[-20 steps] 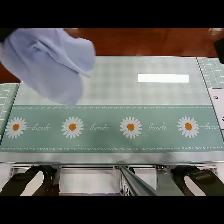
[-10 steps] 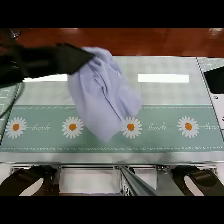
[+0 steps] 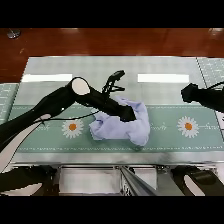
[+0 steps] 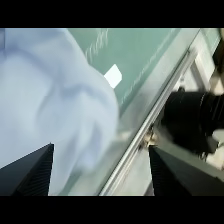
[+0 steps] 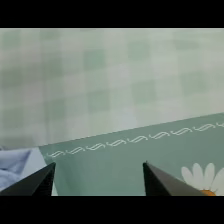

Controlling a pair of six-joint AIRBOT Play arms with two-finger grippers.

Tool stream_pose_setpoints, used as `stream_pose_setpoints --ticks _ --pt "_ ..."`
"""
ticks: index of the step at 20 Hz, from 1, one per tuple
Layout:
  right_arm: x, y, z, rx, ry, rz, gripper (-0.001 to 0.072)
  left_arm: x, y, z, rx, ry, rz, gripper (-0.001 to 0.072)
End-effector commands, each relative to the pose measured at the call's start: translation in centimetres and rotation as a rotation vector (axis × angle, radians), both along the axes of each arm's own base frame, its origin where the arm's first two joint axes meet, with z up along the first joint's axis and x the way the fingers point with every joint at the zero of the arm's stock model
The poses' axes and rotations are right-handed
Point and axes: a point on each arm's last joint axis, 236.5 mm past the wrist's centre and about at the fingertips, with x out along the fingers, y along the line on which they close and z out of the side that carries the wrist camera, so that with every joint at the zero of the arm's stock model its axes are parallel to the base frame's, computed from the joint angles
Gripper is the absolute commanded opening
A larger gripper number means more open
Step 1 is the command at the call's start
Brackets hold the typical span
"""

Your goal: Fold the shirts.

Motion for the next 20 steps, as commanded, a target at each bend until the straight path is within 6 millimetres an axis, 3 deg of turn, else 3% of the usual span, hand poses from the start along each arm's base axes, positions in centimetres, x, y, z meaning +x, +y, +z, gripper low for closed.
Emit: stream_pose_setpoints --ticks 1,3,4,6,8,10,13,16,18,19,20 --pt "0.5 -4.2 -2.9 -0.032 0.079 -0.121 0.062 0.8 7.9 -3.1 0.282 0.072 -0.051 0.07" --pt "0.0 -5.4 -4.3 -0.025 0.139 -0.119 0.062 4.2 16.5 -2.9 0.453 -0.019 0.114 0.07" --pt "-0.1 -4.9 -5.0 -0.004 0.161 -0.088 0.062 5.1 20.6 -3.1 0.498 -0.04 0.239 0.07" --pt "0.1 -2.8 -7.0 0.08 0.195 -0.033 0.062 3.4 25.2 -5.4 0.467 0.045 0.475 0.0699" --pt "1.2 0.2 -9.0 0.205 0.212 0.017 0.062 0.1 24.2 -8.0 0.309 0.189 0.588 0.0699" --pt "2.7 2.4 -10.9 0.309 0.238 0.051 0.062 -1.6 22.0 -10.3 0.18 0.276 0.649 0.0699" --pt "3.0 3.6 -13.8 0.374 0.315 0.061 0.062 -2.0 18.6 -11.4 0.079 0.33 0.65 0.0698" --pt "2.5 4.4 -15.7 0.4 0.38 0.093 0.062 -1.0 15.3 -11.6 0.022 0.323 0.626 0.0697" --pt "2.4 6.2 -16.7 0.462 0.413 0.13 0.062 -2.1 13.4 -12.6 0.049 0.365 0.555 0.0692" --pt "2.4 7.4 -17.1 0.497 0.426 0.159 0.062 -2.4 12.8 -12.8 0.054 0.386 0.525 0.0542" --pt "2.3 8.9 -17.7 0.528 0.444 0.191 0.062 -2.3 12.3 -12.7 0.048 0.383 0.491 0.018"
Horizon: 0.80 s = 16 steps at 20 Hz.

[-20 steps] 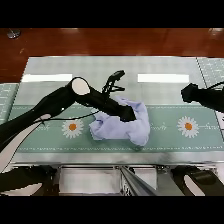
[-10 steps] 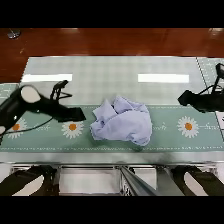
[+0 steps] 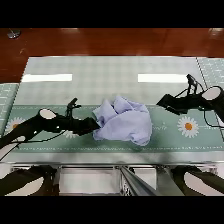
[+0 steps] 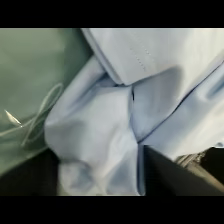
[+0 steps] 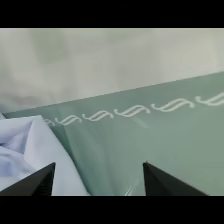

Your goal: Fold the shirts.

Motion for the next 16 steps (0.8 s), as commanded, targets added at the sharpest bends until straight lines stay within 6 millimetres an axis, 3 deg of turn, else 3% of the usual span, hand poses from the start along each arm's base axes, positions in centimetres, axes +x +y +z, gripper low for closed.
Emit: stream_pose_setpoints --ticks 1,6,7,8,9,10,12,14,16 --pt "-0.4 4.5 -1.9 0.131 0.054 0.078 0.062 0.1 -2.6 0.2 -0.056 -0.008 -0.083 0.0026" --pt "-1.2 10.5 -3.2 0.266 0.101 0.155 0.0591 2.3 -3.0 3.3 -0.114 -0.07 -0.114 0.0025" --pt "-1.2 11.3 -3.2 0.282 0.102 0.175 0.0406 2.7 -3.0 3.9 -0.124 -0.087 -0.123 0.0025" --pt "-1.1 11.7 -2.7 0.294 0.092 0.202 0.0081 3.2 -2.9 4.8 -0.14 -0.111 -0.133 0.0025" --pt "-0.4 12.2 -1.0 0.315 0.054 0.248 0.0022 4.0 -2.8 6.3 -0.166 -0.131 -0.136 0.0025" --pt "0.8 12.3 1.5 0.323 -0.003 0.285 0.0021 5.1 -2.5 8.3 -0.194 -0.167 -0.141 0.0025" --pt "5.5 11.6 9.7 0.3 -0.211 0.309 0.0021 9.3 -1.5 14.9 -0.231 -0.33 -0.106 0.0025" --pt "9.6 10.1 21.2 0.197 -0.488 0.309 0.0021 14.0 0.2 24.8 -0.246 -0.581 -0.041 0.0025" --pt "10.0 8.2 33.7 0.06 -0.765 0.293 0.0021 16.1 2.5 35.7 -0.235 -0.837 0.003 0.0024"
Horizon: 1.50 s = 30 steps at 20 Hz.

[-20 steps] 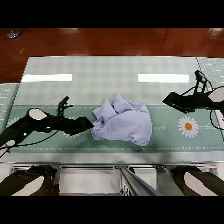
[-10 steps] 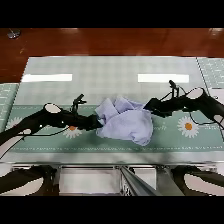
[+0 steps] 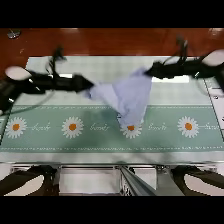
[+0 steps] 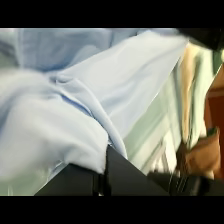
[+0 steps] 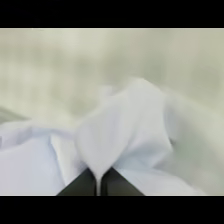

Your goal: Fold the shirts.

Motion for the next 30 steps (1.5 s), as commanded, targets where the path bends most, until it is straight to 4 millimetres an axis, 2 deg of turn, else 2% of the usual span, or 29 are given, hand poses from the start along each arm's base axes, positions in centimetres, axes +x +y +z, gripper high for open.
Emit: stream_pose_setpoints --ticks 1,2,3,4,5,6,8,10,11,13,15,16,18,20,22,24,27,29,30 --pt "-0.8 -2.9 19.7 -0.114 -0.444 -0.088 0.0021 2.3 4.2 16.8 0.003 -0.372 0.12 0.0024" --pt "-3.1 -3.7 24.3 -0.15 -0.55 -0.104 0.0021 1.9 5.8 20.7 0.057 -0.465 0.173 0.0024" --pt "-6.0 -4.3 27.6 -0.184 -0.631 -0.109 0.0021 1.2 7.4 23.7 0.115 -0.539 0.227 0.0024" --pt "-8.8 -4.8 29.6 -0.219 -0.682 -0.114 0.0021 -0.1 8.9 26.5 0.181 -0.617 0.281 0.0024" --pt "-11.8 -5.6 30.6 -0.265 -0.711 -0.122 0.0021 -1.7 10.2 29.0 0.243 -0.694 0.329 0.0024" --pt "-14.4 -6.4 30.8 -0.311 -0.713 -0.129 0.0021 -3.6 11.2 31.0 0.293 -0.759 0.37 0.0024" --pt "-19.4 -7.3 30.0 -0.37 -0.673 -0.119 0.0022 -8.0 12.5 33.3 0.366 -0.854 0.412 0.0024" --pt "-23.0 -7.4 28.9 -0.387 -0.629 -0.095 0.0022 -11.9 12.3 32.1 0.428 -0.833 0.357 0.0024" --pt "-23.9 -7.5 28.2 -0.383 -0.603 -0.095 0.0022 -13.4 12.0 30.4 0.46 -0.788 0.306 0.0024" --pt "-24.4 -7.4 26.1 -0.371 -0.535 -0.093 0.0022 -14.5 11.8 26.1 0.509 -0.662 0.226 0.0025" --pt "-23.6 -6.5 22.3 -0.343 -0.425 -0.048 0.0022 -14.0 11.8 20.4 0.531 -0.489 0.16 0.0025" --pt "-23.0 -5.8 19.7 -0.322 -0.349 -0.015 0.0022 -13.3 11.8 17.5 0.532 -0.408 0.14 0.0025" --pt "-21.5 -4.2 14.0 -0.263 -0.203 0.053 0.0022 -11.1 11.8 10.9 0.514 -0.244 0.13 0.0025" --pt "-19.4 -3.5 7.7 -0.216 -0.083 0.05 0.0022 -8.1 12.2 4.6 0.49 -0.136 0.179 0.0025" --pt "-16.6 -4.4 1.4 -0.211 -0.006 -0.04 0.0022 -5.4 12.4 -1.2 0.477 -0.057 0.238 0.0025" --pt "-12.8 -5.9 -3.4 -0.227 0.022 -0.151 0.0021 -3.0 11.9 -5.8 0.478 -0.004 0.27 0.0025" --pt "-6.3 -6.4 -7.4 -0.175 0.051 -0.264 0.0022 1.0 9.2 -9.2 0.424 0.029 0.3 0.0025" --pt "-1.8 -6.4 -9.4 -0.144 0.068 -0.315 0.0022 4.1 7.8 -9.9 0.343 0.05 0.365 0.0025" --pt "-0.2 -6.3 -10.2 -0.145 0.093 -0.31 0.0022 5.2 7.2 -9.9 0.294 0.074 0.385 0.0025"
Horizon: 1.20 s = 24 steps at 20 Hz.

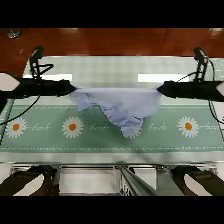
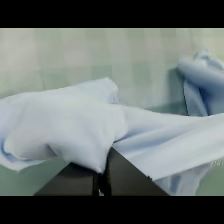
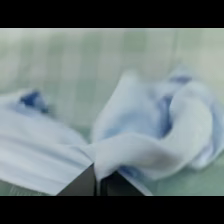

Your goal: Fold the shirts.

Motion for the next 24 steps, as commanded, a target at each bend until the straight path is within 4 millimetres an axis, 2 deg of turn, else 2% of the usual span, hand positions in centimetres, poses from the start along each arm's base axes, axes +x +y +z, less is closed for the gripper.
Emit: stream_pose_setpoints --ticks 1,2,3,4,5,6,7,8,9,10,11,12,13,15,17,22,23,24 --pt "6.9 0.1 -4.0 0.052 0.031 -0.082 0.0025 4.9 -2.5 -1.5 -0.165 0.019 0.123 0.0032" --pt "8.2 0.6 -4.4 0.074 0.062 -0.067 0.0181 5.7 -3.0 -1.2 -0.193 0.026 0.127 0.0173" --pt "9.1 0.9 -4.4 0.087 0.082 -0.043 0.05 6.0 -3.4 -0.9 -0.2 0.035 0.106 0.0556" --pt "9.8 0.3 -3.7 0.081 0.099 -0.008 0.0626 6.0 -3.4 -0.3 -0.197 0.049 0.072 0.0701" --pt "10.1 -1.5 -2.5 0.062 0.105 0.014 0.0626 5.8 -2.4 0.4 -0.175 0.062 0.041 0.07" --pt "9.9 -4.8 -1.4 0.022 0.111 0.009 0.0626 5.3 -0.5 0.9 -0.14 0.088 0.028 0.07" --pt "8.9 -9.0 -1.0 -0.026 0.14 -0.032 0.0622 4.2 1.7 0.5 -0.105 0.15 0.033 0.0699" --pt "7.1 -13.1 -1.5 -0.074 0.191 -0.082 0.0622 2.6 3.1 -0.6 -0.086 0.225 0.034 0.0699" --pt "4.8 -16.5 -2.5 -0.102 0.252 -0.137 0.0622 0.4 3.1 -2.2 -0.095 0.312 0.02 0.0699" --pt "2.5 -18.8 -4.1 -0.088 0.3 -0.203 0.0622 -2.1 1.7 -4.4 -0.129 0.398 -0.001 0.0698" --pt "0.6 -19.7 -6.1 -0.044 0.327 -0.269 0.0622 -4.0 -0.3 -6.6 -0.164 0.456 -0.014 0.0698" --pt "-1.0 -19.3 -8.2 0.019 0.34 -0.323 0.0621 -5.4 -2.6 -8.7 -0.203 0.474 -0.024 0.0698" --pt "-2.3 -18.0 -10.0 0.075 0.331 -0.333 0.0621 -5.9 -4.6 -10.3 -0.239 0.472 0.001 0.0697" --pt "-4.0 -15.1 -12.2 0.144 0.325 -0.313 0.0621 -5.9 -7.7 -12.1 -0.285 0.461 0.048 0.0697" --pt "-4.8 -12.8 -13.0 0.197 0.327 -0.273 0.0621 -6.0 -10.3 -13.3 -0.28 0.459 0.043 0.0697" --pt "-4.8 -10.0 -13.3 0.173 0.33 -0.188 0.0621 -4.5 -14.0 -14.9 -0.297 0.449 0.083 0.0696" --pt "-4.6 -9.5 -13.3 0.165 0.324 -0.177 0.0621 -4.1 -14.5 -14.9 -0.308 0.453 0.086 0.0674" --pt "-4.4 -9.1 -13.3 0.16 0.319 -0.175 0.0621 -3.8 -14.9 -14.7 -0.314 0.454 0.077 0.0567"
